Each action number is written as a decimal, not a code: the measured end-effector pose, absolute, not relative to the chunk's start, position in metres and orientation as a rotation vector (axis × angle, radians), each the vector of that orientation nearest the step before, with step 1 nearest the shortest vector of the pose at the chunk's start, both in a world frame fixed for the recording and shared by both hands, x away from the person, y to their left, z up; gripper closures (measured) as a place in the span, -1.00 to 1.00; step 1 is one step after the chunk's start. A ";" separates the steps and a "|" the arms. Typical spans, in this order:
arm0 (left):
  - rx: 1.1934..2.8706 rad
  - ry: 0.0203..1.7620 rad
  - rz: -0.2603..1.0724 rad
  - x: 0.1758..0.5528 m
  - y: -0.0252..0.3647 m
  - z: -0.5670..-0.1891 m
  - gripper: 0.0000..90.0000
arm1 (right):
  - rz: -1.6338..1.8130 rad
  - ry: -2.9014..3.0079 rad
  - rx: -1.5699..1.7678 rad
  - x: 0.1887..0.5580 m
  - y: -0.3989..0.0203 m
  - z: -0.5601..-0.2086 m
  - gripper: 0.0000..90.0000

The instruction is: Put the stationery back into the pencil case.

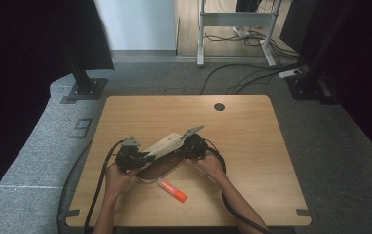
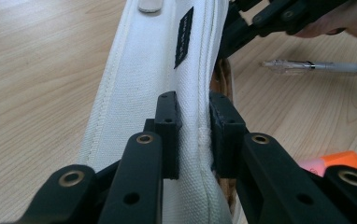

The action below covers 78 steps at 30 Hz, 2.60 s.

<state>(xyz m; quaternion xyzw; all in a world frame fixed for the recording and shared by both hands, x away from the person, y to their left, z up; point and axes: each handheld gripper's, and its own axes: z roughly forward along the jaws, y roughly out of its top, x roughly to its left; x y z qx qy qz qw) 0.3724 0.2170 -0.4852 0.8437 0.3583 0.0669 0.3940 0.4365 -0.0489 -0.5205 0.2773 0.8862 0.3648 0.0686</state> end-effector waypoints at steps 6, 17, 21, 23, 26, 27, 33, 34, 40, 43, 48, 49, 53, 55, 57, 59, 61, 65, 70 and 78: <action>2.141 0.907 0.172 0.372 0.215 -0.485 0.69 | 1.079 2.641 0.828 0.440 -0.038 -0.525 0.60; 2.144 0.898 0.170 0.372 0.214 -0.485 0.69 | 1.056 2.627 0.822 0.445 -0.029 -0.531 0.41; 2.141 0.902 0.173 0.372 0.215 -0.484 0.68 | 1.038 2.627 0.794 0.440 -0.035 -0.522 0.16; 2.142 0.903 0.174 0.372 0.215 -0.484 0.68 | 1.041 2.626 0.797 0.439 -0.037 -0.520 0.13; 2.145 0.902 0.177 0.372 0.214 -0.485 0.68 | 1.041 2.628 0.787 0.433 -0.048 -0.510 0.01; 2.145 0.902 0.177 0.372 0.214 -0.485 0.68 | 1.041 2.628 0.787 0.433 -0.048 -0.510 0.01; 2.143 0.904 0.175 0.372 0.214 -0.485 0.68 | 1.068 2.632 0.793 0.424 -0.065 -0.497 -0.05; 2.142 0.903 0.174 0.372 0.215 -0.485 0.68 | 1.079 2.633 0.789 0.420 -0.069 -0.496 -0.05; 2.142 0.904 0.171 0.373 0.215 -0.485 0.68 | 1.082 2.641 0.807 0.409 -0.087 -0.495 -0.04; 2.140 0.904 0.170 0.373 0.215 -0.486 0.68 | 1.076 2.648 0.820 0.402 -0.099 -0.497 0.00; 2.144 0.903 0.170 0.372 0.215 -0.486 0.68 | 1.091 2.642 0.851 0.386 -0.124 -0.500 0.09; 2.144 0.903 0.170 0.372 0.215 -0.486 0.68 | 1.089 2.643 0.863 0.383 -0.127 -0.501 0.09; 2.146 0.903 0.170 0.372 0.214 -0.486 0.68 | 1.080 2.645 0.867 0.373 -0.139 -0.508 0.12; 2.147 0.902 0.169 0.372 0.214 -0.485 0.68 | 1.072 2.646 0.875 0.366 -0.146 -0.512 0.13; 2.147 0.903 0.169 0.372 0.214 -0.485 0.68 | 1.074 2.652 0.891 0.359 -0.154 -0.517 0.17; 2.147 0.903 0.169 0.372 0.214 -0.486 0.68 | 1.075 2.663 0.906 0.354 -0.159 -0.522 0.22; 2.149 0.901 0.170 0.372 0.214 -0.486 0.68 | 1.068 2.670 0.912 0.348 -0.162 -0.526 0.27; 2.150 0.902 0.170 0.372 0.214 -0.486 0.68 | 1.036 2.674 0.899 0.333 -0.168 -0.536 0.45; 2.150 0.902 0.171 0.372 0.213 -0.486 0.68 | 1.032 2.661 0.877 0.329 -0.167 -0.537 0.66; 2.150 0.901 0.171 0.371 0.213 -0.486 0.68 | 1.034 2.652 0.856 0.325 -0.163 -0.538 0.74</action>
